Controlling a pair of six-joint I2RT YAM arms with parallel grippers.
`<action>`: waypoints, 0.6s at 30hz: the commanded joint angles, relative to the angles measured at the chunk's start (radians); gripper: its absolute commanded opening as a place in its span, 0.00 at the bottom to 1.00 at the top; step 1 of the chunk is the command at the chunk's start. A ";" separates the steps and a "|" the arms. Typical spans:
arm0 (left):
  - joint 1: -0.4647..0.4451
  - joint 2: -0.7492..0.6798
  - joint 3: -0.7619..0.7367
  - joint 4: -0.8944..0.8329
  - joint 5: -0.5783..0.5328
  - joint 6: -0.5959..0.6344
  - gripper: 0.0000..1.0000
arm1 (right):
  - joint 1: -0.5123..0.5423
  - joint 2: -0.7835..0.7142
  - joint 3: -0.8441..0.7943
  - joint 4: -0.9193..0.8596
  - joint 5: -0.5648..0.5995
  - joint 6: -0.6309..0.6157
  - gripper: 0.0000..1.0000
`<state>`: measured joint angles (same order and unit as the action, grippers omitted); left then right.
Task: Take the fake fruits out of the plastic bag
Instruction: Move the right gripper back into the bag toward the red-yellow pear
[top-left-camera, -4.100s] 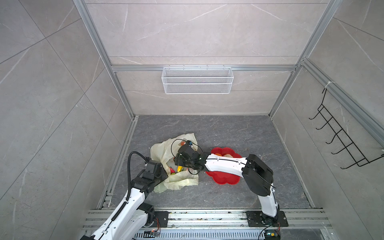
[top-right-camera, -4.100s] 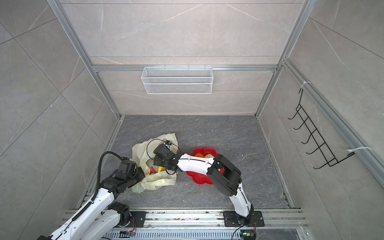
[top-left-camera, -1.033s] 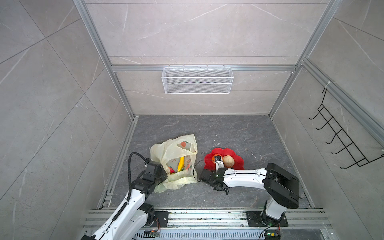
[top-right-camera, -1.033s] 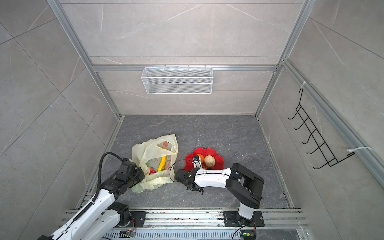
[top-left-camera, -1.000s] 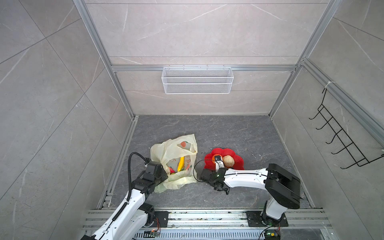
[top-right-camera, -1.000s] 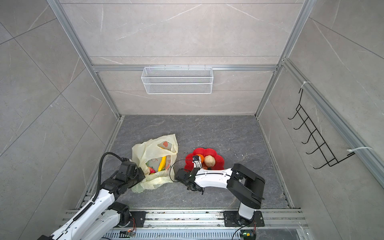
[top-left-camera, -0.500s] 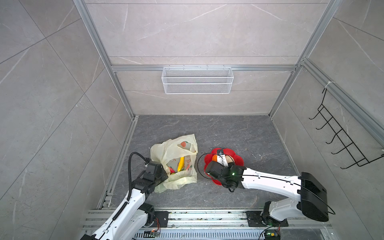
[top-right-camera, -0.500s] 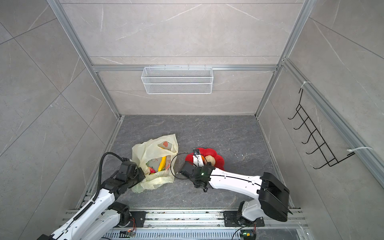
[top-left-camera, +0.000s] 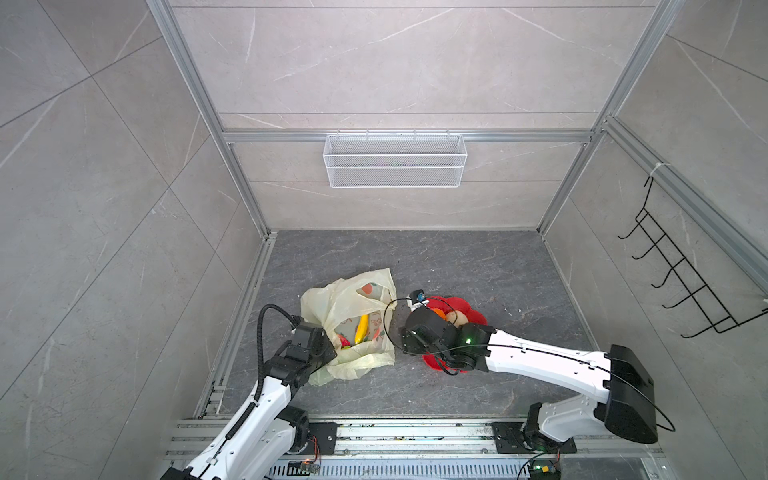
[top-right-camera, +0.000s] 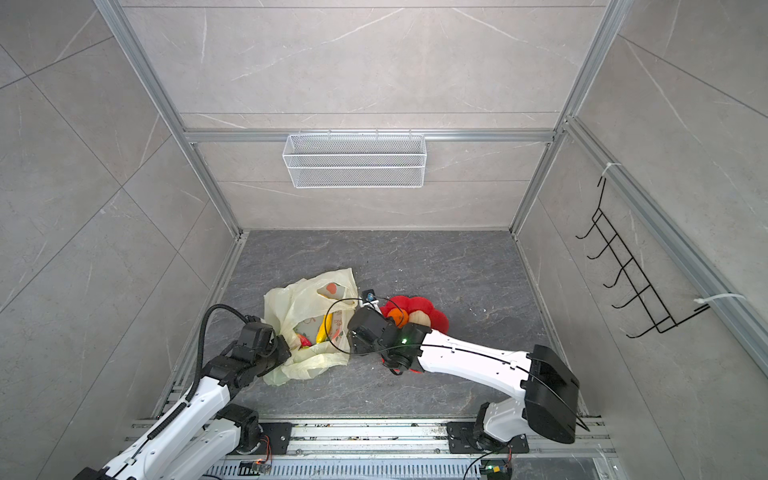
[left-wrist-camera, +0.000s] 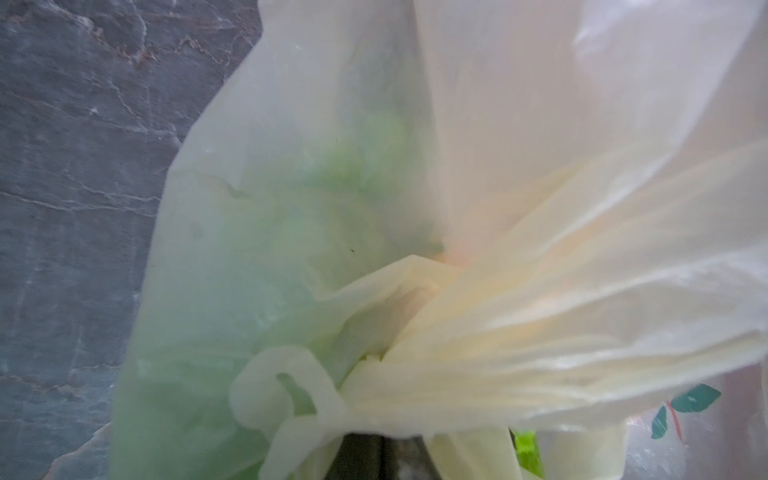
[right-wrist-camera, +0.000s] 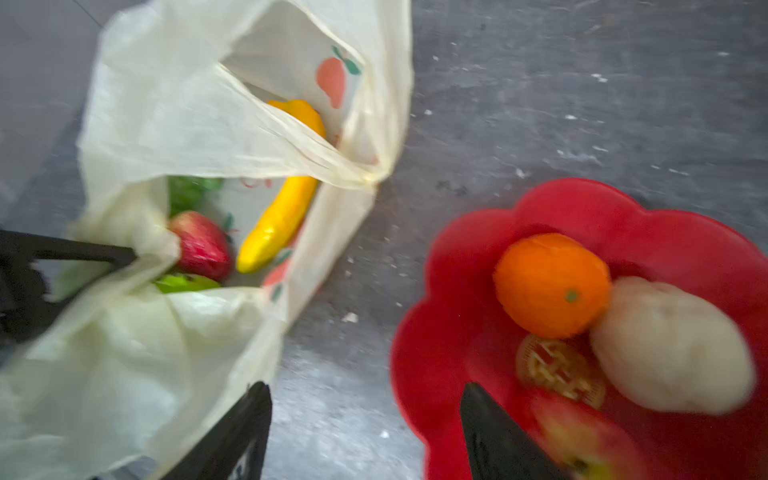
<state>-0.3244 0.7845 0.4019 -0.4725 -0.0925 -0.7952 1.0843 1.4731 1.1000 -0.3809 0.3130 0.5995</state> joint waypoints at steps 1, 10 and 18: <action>0.005 -0.015 0.024 -0.033 0.026 0.013 0.00 | 0.001 0.071 0.073 0.083 -0.136 -0.046 0.73; 0.004 -0.116 0.029 -0.127 -0.047 -0.030 0.00 | 0.001 0.410 0.311 0.081 -0.336 -0.072 0.63; 0.003 -0.237 0.080 -0.261 -0.126 -0.059 0.00 | 0.061 0.551 0.351 0.085 -0.300 -0.088 0.61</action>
<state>-0.3244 0.5716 0.4263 -0.6498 -0.1570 -0.8375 1.1091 2.0098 1.4231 -0.2867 0.0048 0.5346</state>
